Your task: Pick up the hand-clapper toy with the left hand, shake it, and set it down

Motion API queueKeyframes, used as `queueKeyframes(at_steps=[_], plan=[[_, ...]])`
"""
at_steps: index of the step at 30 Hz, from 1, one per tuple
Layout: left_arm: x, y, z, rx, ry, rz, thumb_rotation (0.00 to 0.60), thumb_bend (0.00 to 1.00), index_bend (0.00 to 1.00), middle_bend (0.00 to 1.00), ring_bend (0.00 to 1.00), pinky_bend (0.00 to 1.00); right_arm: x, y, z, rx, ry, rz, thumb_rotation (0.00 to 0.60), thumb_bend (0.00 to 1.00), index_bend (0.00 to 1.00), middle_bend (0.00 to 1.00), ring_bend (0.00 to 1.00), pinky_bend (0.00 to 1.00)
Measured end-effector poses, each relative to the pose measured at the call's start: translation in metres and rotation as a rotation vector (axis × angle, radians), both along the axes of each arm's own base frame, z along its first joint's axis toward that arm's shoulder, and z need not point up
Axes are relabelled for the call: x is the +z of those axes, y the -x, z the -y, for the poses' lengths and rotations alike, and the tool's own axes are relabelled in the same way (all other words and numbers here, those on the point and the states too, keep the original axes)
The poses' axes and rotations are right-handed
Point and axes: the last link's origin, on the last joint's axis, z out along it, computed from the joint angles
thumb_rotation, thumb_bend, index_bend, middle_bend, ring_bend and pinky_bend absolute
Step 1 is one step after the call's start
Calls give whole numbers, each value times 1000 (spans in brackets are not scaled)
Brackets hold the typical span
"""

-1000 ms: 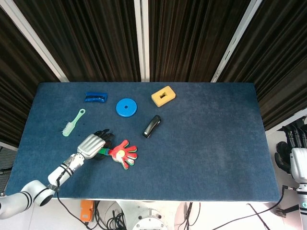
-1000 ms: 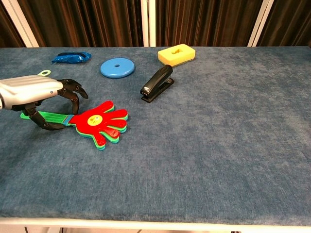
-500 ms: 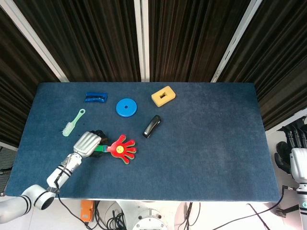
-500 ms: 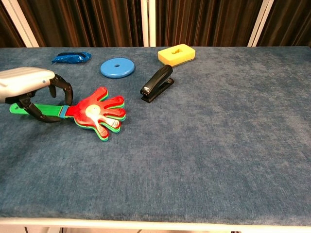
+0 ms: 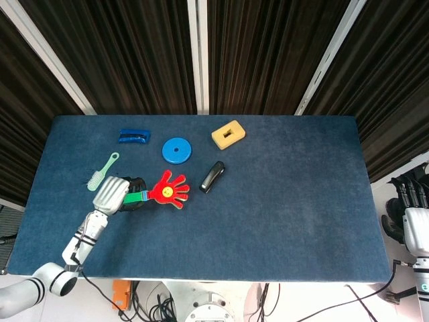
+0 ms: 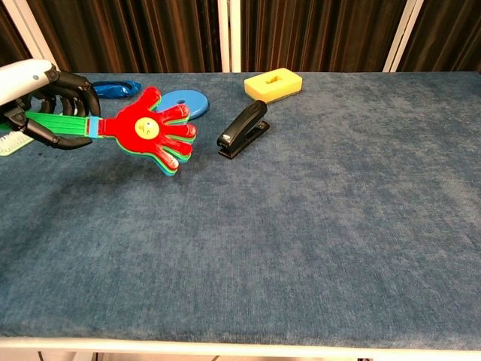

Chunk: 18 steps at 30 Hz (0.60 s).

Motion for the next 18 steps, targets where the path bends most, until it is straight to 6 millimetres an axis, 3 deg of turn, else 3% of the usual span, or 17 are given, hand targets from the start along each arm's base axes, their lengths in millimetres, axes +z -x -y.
queueKeyframes(at_steps=[3, 7, 11, 18], plan=[[3, 0, 0, -3, -14, 16, 600, 303, 526, 601, 732, 905, 0, -1, 0, 2, -1, 0, 600, 318, 0, 0, 0, 0], [8, 0, -1, -7, -31, 24, 600, 297, 465, 621, 767, 941, 1, -1, 0, 3, 0, -1, 600, 318, 0, 0, 0, 0], [13, 1, -2, -15, -52, 4, 600, 305, 425, 695, 858, 998, 0, -1, 0, 1, -3, -1, 600, 318, 0, 0, 0, 0], [16, 4, -2, -16, -63, -45, 600, 333, 381, 837, 974, 1000, -1, -2, 1, -1, -10, -1, 600, 320, 0, 0, 0, 0]])
